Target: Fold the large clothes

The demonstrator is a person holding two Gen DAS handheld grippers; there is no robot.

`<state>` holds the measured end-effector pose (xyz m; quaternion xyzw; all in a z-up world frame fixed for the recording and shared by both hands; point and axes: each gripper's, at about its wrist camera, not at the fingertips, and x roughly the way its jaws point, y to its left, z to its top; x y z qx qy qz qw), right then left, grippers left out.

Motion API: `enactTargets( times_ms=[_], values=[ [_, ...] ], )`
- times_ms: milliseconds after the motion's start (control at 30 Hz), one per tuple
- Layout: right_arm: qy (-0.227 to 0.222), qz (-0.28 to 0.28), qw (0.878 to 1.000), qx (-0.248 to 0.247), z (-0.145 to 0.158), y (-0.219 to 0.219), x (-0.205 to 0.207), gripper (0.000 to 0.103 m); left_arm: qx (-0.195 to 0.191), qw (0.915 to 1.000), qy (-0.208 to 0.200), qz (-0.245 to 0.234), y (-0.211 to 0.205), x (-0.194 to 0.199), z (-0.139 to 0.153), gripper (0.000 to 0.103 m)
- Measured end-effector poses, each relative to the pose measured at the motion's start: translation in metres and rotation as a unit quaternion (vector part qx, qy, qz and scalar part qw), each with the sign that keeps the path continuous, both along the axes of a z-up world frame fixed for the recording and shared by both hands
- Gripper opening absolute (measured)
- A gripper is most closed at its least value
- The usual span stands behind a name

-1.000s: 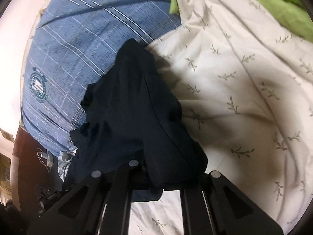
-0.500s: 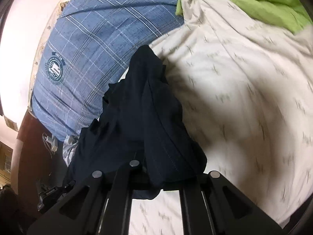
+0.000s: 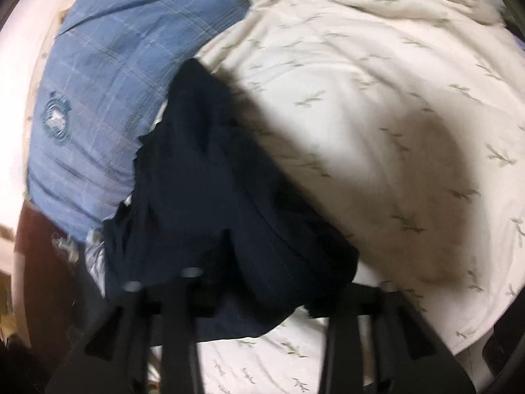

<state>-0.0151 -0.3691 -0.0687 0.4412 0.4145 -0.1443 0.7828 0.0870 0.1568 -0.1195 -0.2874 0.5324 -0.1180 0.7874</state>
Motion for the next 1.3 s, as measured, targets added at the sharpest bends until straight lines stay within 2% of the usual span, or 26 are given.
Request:
enactTargets(
  times_ms=[33,133,200,267,367,433,533,600,733,833,967,1067,1133,1200,1233,1300],
  values=[
    [0.001,-0.007,1.0,-0.004,0.002,0.0,-0.003,0.058,0.0,1.0,-0.003,0.001,0.003,-0.002,0.001,0.069],
    [-0.013,-0.016,0.999,-0.049,0.022,0.009,-0.015,0.058,0.004,0.9997,-0.006,0.025,0.015,-0.007,0.001,0.075],
    [-0.019,-0.009,0.995,-0.1,0.04,0.025,-0.022,0.062,-0.018,0.9992,-0.006,0.035,0.021,-0.008,0.0,0.075],
    [-0.039,0.017,0.99,-0.134,0.054,0.045,-0.024,0.069,-0.029,0.9989,-0.006,0.036,0.024,-0.008,-0.002,0.075],
    [-0.066,0.081,0.982,-0.161,0.072,0.076,-0.014,0.074,-0.029,0.9993,-0.01,0.024,0.019,-0.01,-0.001,0.075],
    [-0.083,0.118,0.976,-0.163,0.082,0.092,-0.004,0.076,-0.012,0.9996,-0.015,0.02,0.014,-0.012,0.0,0.075],
    [-0.108,0.166,0.97,-0.139,0.09,0.113,0.013,0.076,0.02,0.9995,-0.021,0.009,-0.003,-0.01,0.004,0.076],
    [-0.101,0.183,0.965,-0.158,0.097,0.133,0.025,0.076,0.032,0.9992,-0.025,0.003,-0.01,-0.009,0.004,0.075],
    [-0.104,0.242,0.951,-0.165,0.098,0.17,0.047,0.076,0.056,0.9977,-0.038,0.001,-0.019,-0.008,0.006,0.076],
    [-0.1,0.286,0.943,-0.137,0.092,0.191,0.067,0.076,0.058,0.9976,-0.038,0.003,-0.024,-0.007,0.005,0.075],
    [-0.085,0.315,0.938,-0.114,0.078,0.209,0.098,0.076,0.078,0.996,-0.043,0.0,-0.029,-0.007,0.004,0.075],
    [-0.072,0.338,0.936,-0.067,0.067,0.216,0.126,0.076,0.079,0.9955,-0.052,-0.004,-0.032,-0.007,0.006,0.064],
    [-0.064,0.359,0.93,-0.047,0.066,0.223,0.142,0.076,0.053,0.9971,-0.055,-0.01,-0.031,-0.007,0.005,0.046],
    [-0.049,0.386,0.921,-0.024,0.064,0.236,0.163,0.076,0.013,0.9985,-0.052,-0.007,-0.026,-0.007,0.002,0.038],
    [-0.037,0.404,0.914,-0.015,0.062,0.245,0.174,0.077,-0.003,0.9986,-0.052,-0.001,-0.022,-0.007,0.001,0.03],
    [-0.012,0.439,0.899,-0.016,0.058,0.266,0.193,0.078,-0.047,0.9973,-0.056,0.006,-0.012,-0.008,0.0,0.02]
  ],
)
